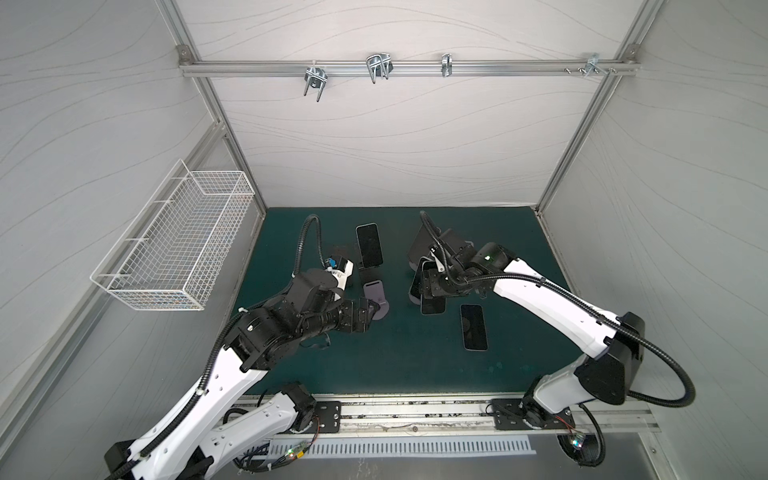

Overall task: Remove the phone from the phone stand
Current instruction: 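Lift the light-blue phone off its stand toward the robot with the right gripper, then lower the light-blue phone flat beside the purple phone with the right gripper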

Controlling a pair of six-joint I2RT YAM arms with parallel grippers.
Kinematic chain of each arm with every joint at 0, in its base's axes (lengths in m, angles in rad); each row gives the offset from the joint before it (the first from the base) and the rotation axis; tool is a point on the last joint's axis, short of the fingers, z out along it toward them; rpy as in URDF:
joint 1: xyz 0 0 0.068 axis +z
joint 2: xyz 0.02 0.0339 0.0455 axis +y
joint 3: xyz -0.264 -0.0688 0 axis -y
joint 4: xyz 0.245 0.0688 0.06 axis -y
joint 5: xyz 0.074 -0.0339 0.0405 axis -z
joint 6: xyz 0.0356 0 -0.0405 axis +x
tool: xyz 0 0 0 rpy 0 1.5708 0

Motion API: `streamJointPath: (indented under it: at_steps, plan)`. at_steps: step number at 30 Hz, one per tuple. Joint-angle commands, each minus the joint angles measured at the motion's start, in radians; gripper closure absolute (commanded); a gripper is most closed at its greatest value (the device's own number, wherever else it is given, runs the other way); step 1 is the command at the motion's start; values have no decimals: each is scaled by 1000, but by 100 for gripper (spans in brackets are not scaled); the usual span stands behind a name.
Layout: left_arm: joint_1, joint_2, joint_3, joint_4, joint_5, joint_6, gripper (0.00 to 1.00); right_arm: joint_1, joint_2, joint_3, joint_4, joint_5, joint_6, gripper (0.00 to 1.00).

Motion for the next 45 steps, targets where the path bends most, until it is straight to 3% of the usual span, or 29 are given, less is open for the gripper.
streamJointPath:
  at_steps: [1, 16, 27, 36, 45]
  plan:
    - [2, 20, 1, 61, 11, -29, 9, -30, -65, -23, -17, -24, -5, 35]
    - [-16, 189, 54, 128, 17, -43, 13, -250, -205, -164, -100, -95, -73, 35]
    - [-93, 300, 109, 139, -14, 5, 12, -458, -248, -283, -157, -143, -153, 35]
    - [-93, 369, 147, 149, -18, 23, 11, -559, -244, -372, -172, -148, -200, 35]
    - [-103, 404, 154, 159, -8, -1, 11, -591, -168, -400, -155, -114, -257, 35]
